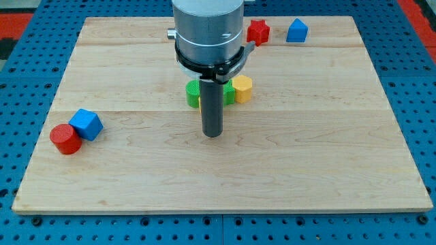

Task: Move your arm to the right of the blue triangle

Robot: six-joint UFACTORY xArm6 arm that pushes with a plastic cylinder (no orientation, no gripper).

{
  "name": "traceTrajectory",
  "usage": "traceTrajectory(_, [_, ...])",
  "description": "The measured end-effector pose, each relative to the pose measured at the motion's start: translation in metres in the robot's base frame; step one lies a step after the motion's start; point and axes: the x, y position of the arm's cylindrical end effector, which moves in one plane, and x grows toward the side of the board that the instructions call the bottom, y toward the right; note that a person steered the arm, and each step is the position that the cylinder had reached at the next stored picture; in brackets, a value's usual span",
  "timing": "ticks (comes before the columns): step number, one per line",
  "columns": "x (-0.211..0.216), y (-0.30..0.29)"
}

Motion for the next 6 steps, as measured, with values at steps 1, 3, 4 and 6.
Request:
traceTrajectory(1, [0.000,0.002])
traceTrajectory(3, [-0.040,0.118])
traceTrajectory(4, [-0.081,0.175])
traceTrajectory(6, [-0.147,0.216])
